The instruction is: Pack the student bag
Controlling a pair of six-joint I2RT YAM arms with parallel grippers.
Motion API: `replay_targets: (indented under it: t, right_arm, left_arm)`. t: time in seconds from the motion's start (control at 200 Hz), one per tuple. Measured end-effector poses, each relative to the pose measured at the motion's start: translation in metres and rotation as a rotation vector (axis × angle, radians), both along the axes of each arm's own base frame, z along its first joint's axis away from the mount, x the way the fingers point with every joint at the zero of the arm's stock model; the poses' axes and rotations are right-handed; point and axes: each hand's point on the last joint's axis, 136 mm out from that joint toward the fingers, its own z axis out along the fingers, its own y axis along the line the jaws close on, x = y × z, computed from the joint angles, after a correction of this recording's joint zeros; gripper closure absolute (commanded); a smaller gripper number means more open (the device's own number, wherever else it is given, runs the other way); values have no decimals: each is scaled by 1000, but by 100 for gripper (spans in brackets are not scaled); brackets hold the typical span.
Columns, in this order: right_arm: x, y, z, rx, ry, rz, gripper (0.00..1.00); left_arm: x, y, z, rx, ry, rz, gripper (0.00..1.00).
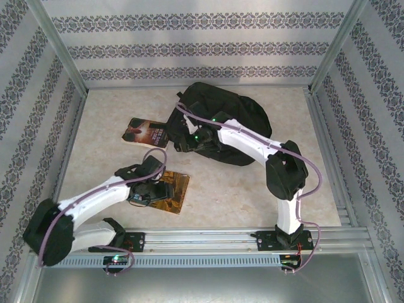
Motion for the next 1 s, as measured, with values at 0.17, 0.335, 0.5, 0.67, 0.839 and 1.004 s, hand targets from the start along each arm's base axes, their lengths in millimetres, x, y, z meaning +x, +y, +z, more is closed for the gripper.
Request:
replay_targets:
  t: [0.17,0.335,0.5,0.67,0.839,1.004]
  right_arm:
    - [-20,26,-4,43,29,89,59]
    - [-23,45,-33,34,90,127,52]
    - [-29,54,-64,5,147,147,49]
    - [-38,56,-84,-26,187,162,48]
    - [-51,50,-97,-63,209,193,48]
    - [-62,38,-111,-94,229,213,52]
  left_arm:
    - [-17,23,7,-12,-44,110,64]
    - [-42,51,-12,38,25,226,72]
    - [-52,65,-30,98,113,302,73]
    - [-49,68,-44,146,175,336,73]
    - [-46,68,-45,165,215,349,72]
    - [-44,67,-44,178,250,336,72]
